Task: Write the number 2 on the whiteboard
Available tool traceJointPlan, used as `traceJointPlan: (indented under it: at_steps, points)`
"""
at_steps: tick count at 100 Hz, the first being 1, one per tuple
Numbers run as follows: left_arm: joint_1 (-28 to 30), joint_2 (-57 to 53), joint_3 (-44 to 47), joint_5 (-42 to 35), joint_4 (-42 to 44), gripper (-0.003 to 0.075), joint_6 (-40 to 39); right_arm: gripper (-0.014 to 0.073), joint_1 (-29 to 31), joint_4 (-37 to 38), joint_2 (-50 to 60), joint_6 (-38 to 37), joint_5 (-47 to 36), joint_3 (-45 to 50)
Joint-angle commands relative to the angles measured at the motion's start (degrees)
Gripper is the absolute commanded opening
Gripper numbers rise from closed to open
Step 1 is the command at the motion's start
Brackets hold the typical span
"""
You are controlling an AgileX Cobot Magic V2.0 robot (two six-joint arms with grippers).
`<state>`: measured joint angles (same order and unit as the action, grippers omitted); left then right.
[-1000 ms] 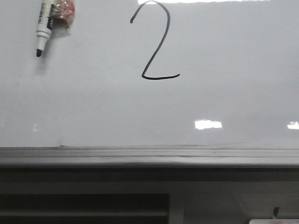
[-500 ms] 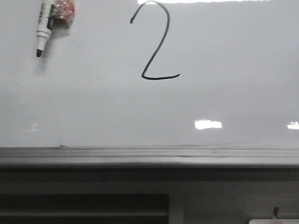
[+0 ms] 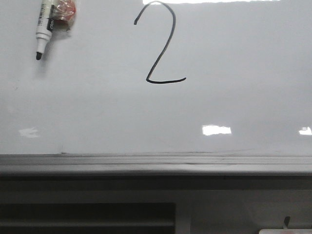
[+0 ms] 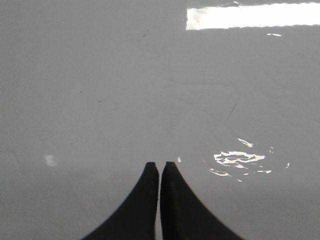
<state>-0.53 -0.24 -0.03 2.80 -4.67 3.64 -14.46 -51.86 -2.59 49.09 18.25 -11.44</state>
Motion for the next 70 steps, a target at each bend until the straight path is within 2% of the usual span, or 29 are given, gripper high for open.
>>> traceJointPlan:
  at_steps: [1,70]
  points:
    - [0.2,-1.6,0.8,-3.3,-0.4,-0.0020,-0.6,-0.0069,0.4,-1.2,-0.5,0.6,-3.1,-1.5]
    - [0.2,-1.6,0.8,-3.7,-0.4,-0.0020,-0.6,-0.0069,0.4,-1.2,-0.5,0.6,-3.1,-1.5]
